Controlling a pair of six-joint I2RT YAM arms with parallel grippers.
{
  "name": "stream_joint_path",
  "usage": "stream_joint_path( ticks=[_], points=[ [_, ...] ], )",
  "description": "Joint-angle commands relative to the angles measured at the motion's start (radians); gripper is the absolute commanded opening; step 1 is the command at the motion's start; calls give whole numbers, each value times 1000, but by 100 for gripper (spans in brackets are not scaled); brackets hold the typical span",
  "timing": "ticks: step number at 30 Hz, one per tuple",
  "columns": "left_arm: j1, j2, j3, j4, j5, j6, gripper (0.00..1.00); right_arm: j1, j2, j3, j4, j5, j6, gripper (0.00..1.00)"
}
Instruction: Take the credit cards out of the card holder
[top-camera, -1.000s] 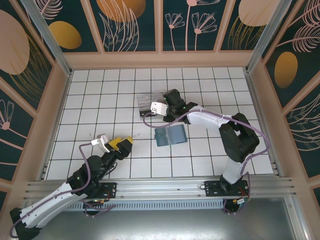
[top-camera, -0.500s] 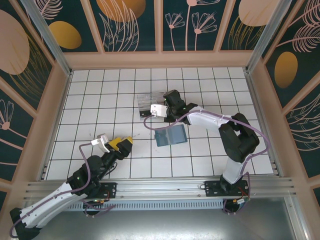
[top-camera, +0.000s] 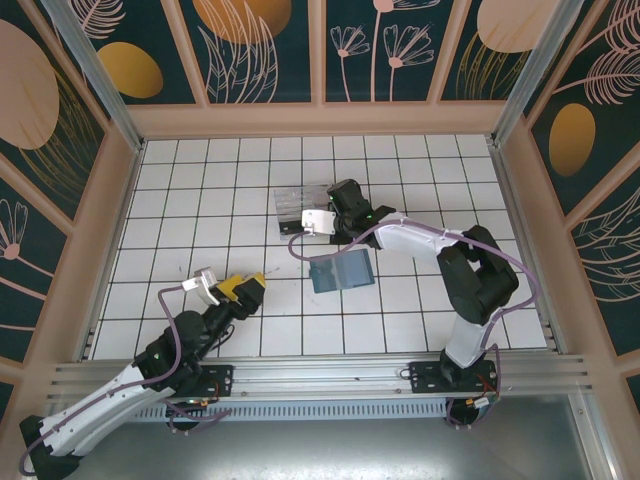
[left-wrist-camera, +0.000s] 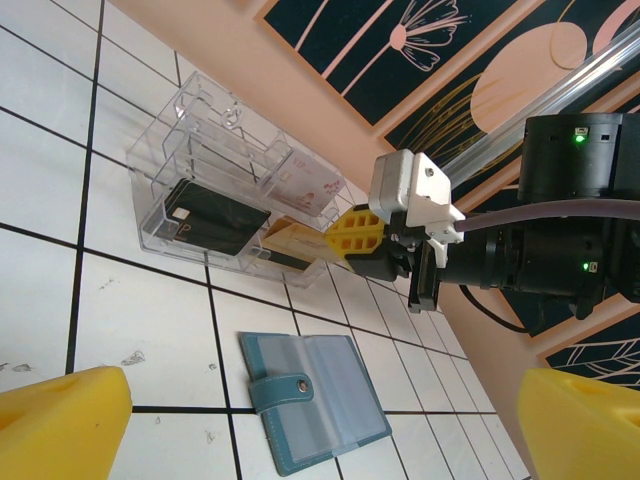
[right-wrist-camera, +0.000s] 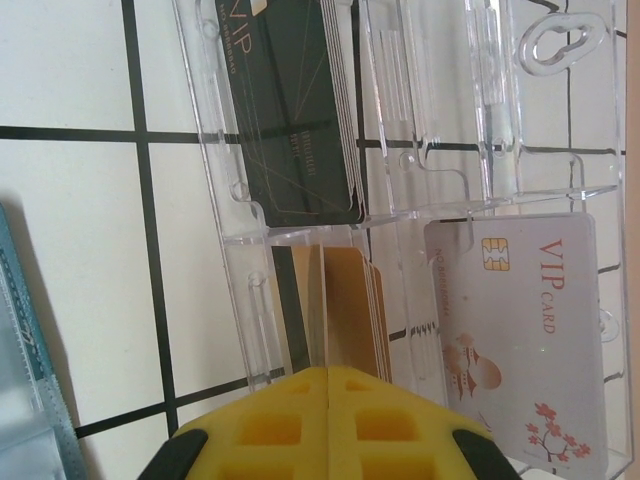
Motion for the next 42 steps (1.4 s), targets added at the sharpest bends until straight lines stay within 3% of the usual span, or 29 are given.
stream_joint_path(
  ticks=[1,5,11,19,27,37,42],
  points=[
    [7,-9,-47,-55,-14,17,99,-9,30,-22,41,-12,-11,1],
    [6,-10,-47,-56,-14,18,99,-8,44,-19,46,-13,-8,2],
    [6,-10,-47,-58,-17,18,99,-8,51,-23,69,13,-7,13],
    [6,-10,-49,-59,-18,18,99,-8,43,-22,55,21,-10,4],
    [6,-9,-51,-54,-15,20,99,3,-27,-88,92,39,-49,3],
    [7,-10,-43,-69,-29,18,99,-2,-62,-20,22,-55,174,0],
    [6,18,-21,-81,-67,3,91,-3,-105,-33,25,-50,270,0]
  ],
)
